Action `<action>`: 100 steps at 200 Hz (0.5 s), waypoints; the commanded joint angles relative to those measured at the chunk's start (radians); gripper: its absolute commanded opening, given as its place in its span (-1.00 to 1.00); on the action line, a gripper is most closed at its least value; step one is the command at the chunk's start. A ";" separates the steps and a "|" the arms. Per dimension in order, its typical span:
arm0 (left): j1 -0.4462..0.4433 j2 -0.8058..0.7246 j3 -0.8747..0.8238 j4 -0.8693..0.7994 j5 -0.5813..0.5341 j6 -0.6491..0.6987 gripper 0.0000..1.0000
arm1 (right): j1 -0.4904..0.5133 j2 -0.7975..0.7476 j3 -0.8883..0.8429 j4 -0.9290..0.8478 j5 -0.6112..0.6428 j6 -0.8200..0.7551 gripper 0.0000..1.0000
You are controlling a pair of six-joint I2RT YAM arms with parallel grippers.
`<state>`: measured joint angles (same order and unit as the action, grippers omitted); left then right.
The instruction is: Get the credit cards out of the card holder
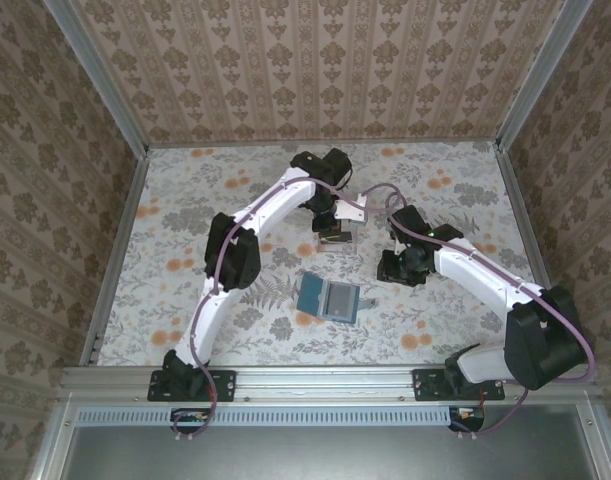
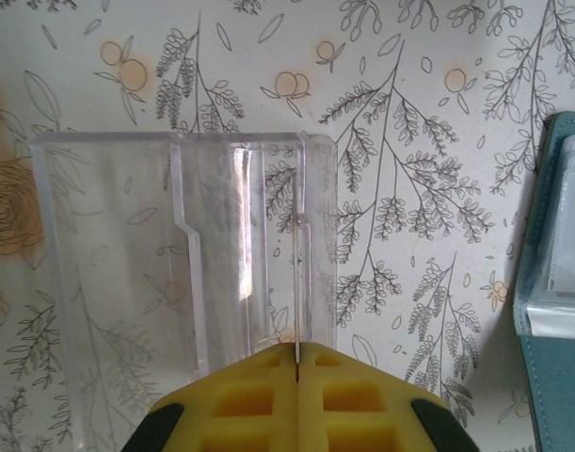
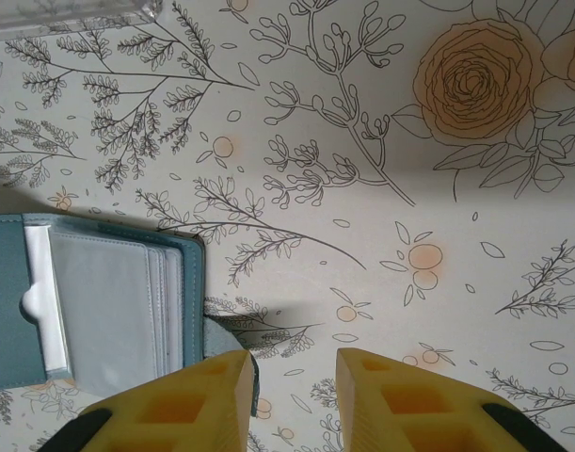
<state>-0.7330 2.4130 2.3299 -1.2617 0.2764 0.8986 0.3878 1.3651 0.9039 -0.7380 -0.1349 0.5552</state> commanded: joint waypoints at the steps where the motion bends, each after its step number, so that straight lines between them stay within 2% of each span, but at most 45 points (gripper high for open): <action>1: 0.005 0.045 0.060 -0.119 0.047 0.038 -1.00 | -0.007 0.000 -0.015 0.003 -0.003 -0.015 -0.40; 41: 0.000 0.104 0.117 -0.166 0.012 0.040 -0.99 | -0.008 0.006 -0.019 0.005 -0.006 -0.019 -0.40; 84: -0.004 0.105 0.163 -0.136 -0.037 0.024 -0.53 | -0.012 0.008 -0.019 0.005 -0.005 -0.021 -0.40; 100: -0.002 0.088 0.159 -0.102 -0.050 0.023 -0.45 | -0.012 0.008 -0.016 0.005 -0.005 -0.021 -0.40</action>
<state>-0.7334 2.5145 2.4611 -1.3674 0.2569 0.9127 0.3813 1.3663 0.8944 -0.7368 -0.1349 0.5491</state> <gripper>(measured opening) 0.260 0.301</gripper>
